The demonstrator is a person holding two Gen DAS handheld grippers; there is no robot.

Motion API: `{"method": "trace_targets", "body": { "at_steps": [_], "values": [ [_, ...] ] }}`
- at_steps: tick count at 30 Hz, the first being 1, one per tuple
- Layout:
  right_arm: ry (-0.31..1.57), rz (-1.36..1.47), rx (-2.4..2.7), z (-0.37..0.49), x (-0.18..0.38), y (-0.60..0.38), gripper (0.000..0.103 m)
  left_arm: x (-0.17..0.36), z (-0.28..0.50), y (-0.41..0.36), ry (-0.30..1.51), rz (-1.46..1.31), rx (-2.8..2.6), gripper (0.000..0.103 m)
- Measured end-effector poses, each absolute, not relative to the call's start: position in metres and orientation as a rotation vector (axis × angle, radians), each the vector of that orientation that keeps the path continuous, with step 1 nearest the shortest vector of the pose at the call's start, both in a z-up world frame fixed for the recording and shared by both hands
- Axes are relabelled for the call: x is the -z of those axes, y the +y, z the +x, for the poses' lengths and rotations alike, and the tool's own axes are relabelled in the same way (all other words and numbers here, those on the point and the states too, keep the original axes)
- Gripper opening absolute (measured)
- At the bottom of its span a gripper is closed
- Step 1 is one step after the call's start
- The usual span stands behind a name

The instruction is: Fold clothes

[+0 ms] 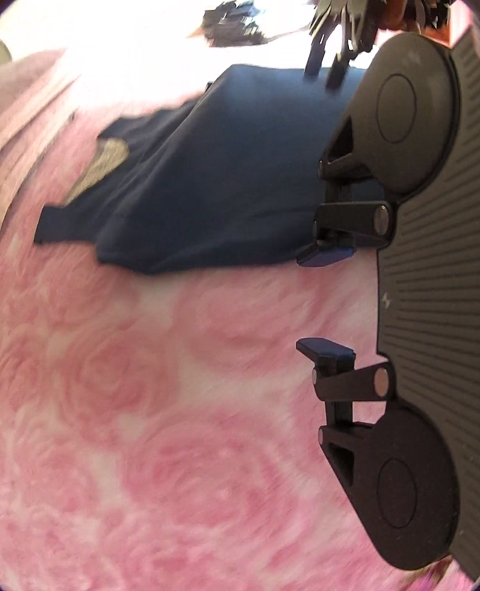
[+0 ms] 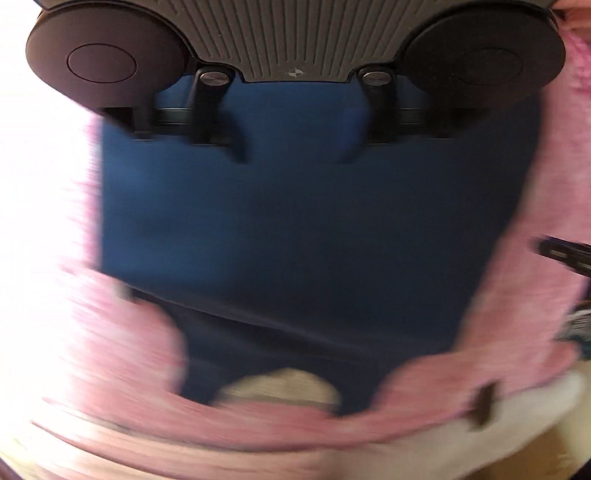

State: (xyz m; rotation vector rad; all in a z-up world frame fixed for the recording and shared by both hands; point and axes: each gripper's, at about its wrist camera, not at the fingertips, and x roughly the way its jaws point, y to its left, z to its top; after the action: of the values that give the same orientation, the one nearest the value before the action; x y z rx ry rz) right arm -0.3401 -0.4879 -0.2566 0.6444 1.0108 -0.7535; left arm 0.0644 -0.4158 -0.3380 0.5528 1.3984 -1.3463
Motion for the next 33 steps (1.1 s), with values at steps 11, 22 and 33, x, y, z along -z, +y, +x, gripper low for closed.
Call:
{"method": "trace_targets", "body": {
  "at_steps": [11,22,33],
  "values": [
    [1.266,0.5,0.409,-0.232,0.317,-0.394,0.065,0.356,0.038,-0.38,1.414,0.594,1.501,0.036],
    [1.276,0.741,0.584,-0.279,0.318,-0.419,0.065,0.359,-0.028,-0.296,1.482,0.688,1.594,0.036],
    [1.213,0.832,0.944,-0.405,0.315,-0.452,0.065,0.366,-0.047,-0.277,1.53,0.682,1.611,0.033]
  ]
}}
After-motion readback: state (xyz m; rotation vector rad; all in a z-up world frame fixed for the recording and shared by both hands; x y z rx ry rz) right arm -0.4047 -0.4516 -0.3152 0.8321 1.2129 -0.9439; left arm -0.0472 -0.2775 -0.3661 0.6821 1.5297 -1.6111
